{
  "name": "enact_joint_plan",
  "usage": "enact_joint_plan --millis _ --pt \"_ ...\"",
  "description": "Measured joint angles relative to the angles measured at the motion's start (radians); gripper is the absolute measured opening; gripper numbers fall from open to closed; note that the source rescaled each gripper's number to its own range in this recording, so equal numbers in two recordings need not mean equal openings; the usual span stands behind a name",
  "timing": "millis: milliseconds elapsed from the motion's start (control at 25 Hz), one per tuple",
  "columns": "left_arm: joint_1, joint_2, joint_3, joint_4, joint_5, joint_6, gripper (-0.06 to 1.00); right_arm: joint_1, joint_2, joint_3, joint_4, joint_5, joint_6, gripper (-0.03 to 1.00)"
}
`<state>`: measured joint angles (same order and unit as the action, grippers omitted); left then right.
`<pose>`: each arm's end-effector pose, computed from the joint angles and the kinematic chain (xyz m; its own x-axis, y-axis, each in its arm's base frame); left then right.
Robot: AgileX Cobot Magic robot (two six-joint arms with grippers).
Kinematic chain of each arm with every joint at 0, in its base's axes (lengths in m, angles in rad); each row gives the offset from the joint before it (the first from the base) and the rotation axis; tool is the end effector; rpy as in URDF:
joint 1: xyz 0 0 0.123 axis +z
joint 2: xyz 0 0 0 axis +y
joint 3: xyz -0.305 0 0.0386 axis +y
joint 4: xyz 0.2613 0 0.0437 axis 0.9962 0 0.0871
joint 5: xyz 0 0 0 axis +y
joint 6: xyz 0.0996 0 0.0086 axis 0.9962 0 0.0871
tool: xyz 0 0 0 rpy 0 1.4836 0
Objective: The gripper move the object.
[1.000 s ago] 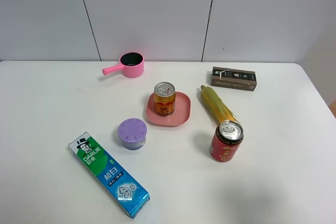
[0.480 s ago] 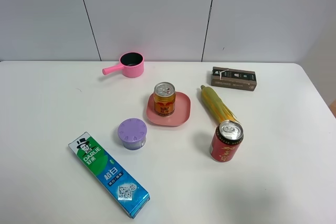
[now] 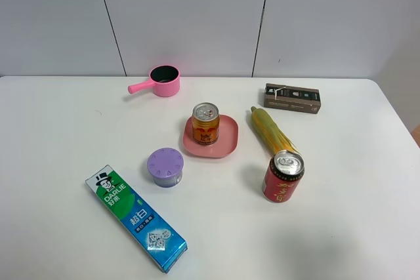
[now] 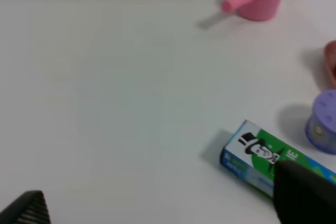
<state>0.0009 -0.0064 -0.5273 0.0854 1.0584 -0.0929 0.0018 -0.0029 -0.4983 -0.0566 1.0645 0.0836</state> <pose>-0.0122 0.0074 0.2880 -0.4182 -0.0512 -0.9069 -0.0897 0.9959 -0.0148 -0.0082 -0.0050 0.2788 -0.4546 0.0552 -0.8890 0.0678 0.9973 0.0273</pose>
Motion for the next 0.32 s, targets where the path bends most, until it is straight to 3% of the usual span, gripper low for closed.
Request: enact_joint_plan --millis 320 --pt "0.056 0.000 0.000 0.000 0.000 0.000 0.89 0.000 0.000 0.000 0.000 0.000 0.000 1.00"
